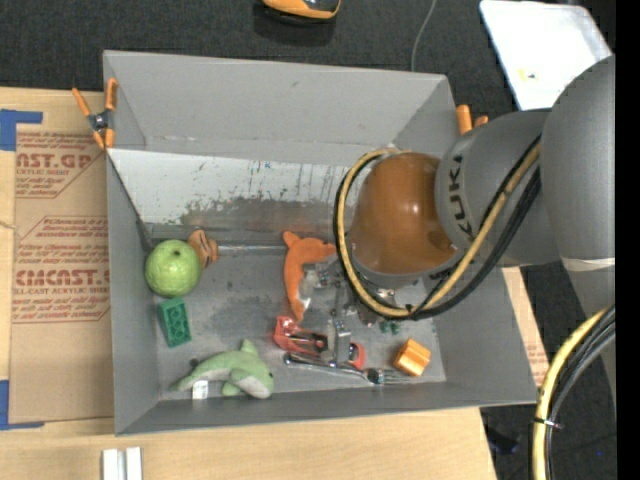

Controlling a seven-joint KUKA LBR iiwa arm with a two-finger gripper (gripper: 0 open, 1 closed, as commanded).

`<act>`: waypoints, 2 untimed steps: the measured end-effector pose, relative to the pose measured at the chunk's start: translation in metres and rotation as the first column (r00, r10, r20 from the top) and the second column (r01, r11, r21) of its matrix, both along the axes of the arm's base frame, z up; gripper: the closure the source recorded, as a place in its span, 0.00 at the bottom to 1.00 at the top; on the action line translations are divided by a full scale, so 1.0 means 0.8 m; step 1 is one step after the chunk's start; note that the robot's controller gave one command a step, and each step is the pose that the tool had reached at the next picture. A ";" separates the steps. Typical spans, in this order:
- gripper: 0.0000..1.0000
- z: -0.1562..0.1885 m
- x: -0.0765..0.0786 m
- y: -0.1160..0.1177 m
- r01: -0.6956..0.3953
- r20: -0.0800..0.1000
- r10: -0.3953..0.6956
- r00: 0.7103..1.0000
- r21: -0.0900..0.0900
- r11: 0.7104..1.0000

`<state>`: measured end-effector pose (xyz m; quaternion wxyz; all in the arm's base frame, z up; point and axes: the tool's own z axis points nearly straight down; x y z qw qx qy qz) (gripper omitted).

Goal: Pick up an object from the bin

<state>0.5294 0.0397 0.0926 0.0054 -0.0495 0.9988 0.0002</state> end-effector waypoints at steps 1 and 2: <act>0.00 0.030 0.005 0.013 0.018 -0.006 -0.018 1.000 0.001 1.000; 0.00 0.010 -0.025 0.027 0.262 -0.006 -0.262 0.965 0.001 0.965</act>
Offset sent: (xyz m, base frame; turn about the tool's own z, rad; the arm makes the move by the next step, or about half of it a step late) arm -0.0448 0.0293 -0.0226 0.1261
